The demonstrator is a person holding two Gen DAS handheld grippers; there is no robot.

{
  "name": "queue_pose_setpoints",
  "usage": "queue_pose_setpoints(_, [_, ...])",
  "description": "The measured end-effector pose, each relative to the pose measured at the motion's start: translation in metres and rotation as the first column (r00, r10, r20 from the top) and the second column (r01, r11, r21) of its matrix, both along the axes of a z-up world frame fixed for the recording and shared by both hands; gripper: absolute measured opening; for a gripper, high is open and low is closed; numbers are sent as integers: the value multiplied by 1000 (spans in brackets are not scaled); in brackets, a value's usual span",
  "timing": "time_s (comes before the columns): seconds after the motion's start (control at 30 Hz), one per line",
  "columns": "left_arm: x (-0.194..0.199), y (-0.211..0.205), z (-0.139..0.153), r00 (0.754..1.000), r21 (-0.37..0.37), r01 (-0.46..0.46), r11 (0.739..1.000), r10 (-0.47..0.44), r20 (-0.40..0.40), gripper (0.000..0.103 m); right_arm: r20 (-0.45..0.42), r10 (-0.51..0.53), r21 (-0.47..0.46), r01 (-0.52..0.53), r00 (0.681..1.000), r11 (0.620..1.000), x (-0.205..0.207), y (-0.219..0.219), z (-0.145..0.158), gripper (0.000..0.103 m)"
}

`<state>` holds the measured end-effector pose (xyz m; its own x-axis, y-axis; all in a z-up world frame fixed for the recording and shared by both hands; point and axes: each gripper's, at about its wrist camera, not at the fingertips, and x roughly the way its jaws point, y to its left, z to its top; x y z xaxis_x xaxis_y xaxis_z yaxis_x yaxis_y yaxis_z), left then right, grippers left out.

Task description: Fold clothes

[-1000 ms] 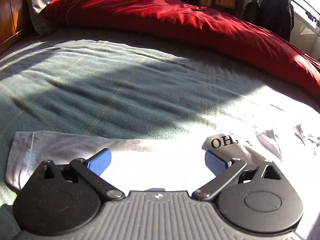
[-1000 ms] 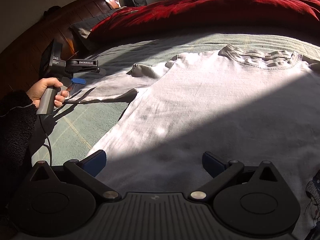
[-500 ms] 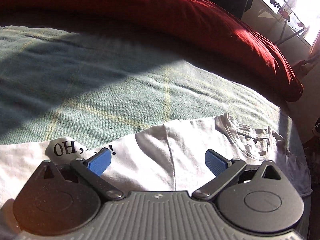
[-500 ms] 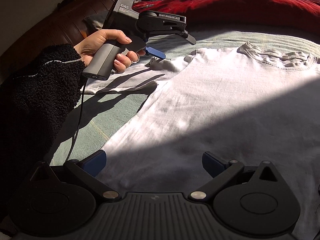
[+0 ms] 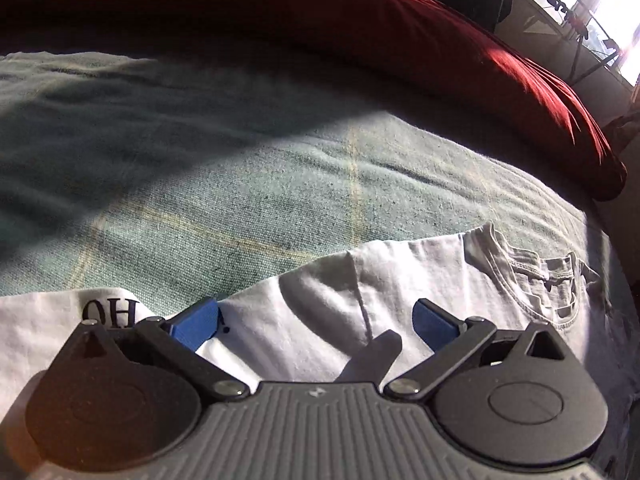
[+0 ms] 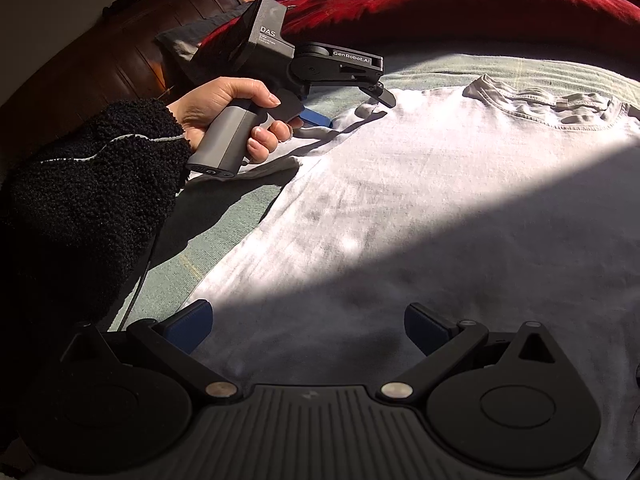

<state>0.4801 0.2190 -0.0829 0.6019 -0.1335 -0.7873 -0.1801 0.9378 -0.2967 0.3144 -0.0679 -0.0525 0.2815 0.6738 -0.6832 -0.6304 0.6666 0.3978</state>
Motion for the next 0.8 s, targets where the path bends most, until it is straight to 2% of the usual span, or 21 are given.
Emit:
queue_pose_setpoints(0.13, [-10,7,18,999,-12,-8,1000,9,33,101,-2,-15,10,15,1000,1000,2,-2,1,103])
queue_pose_setpoints(0.3, [-45,17,49,997,36,18,999,-20,68,102,29,-12,19,11,1000,1000,-5,-1,7,103])
queue_pose_setpoints(0.5, [-59,40,32,997,-11,-55,998,56,44,102,54,22,13,-23,998,1000,-16,9,13,103])
queue_pose_setpoints(0.67, [-62,40,27,993,-97,-62,993,71,91,102,52,34,10,-35,998,999,-15,10,10,103])
queue_pose_setpoints(0.73, [-61,36,22,996,-96,-38,995,46,76,102,34,22,9,-23,999,1000,-10,9,6,103])
queue_pose_setpoints(0.8, [-59,33,11,998,-48,-57,997,57,10,102,25,4,9,-4,1000,1000,-6,7,3,103])
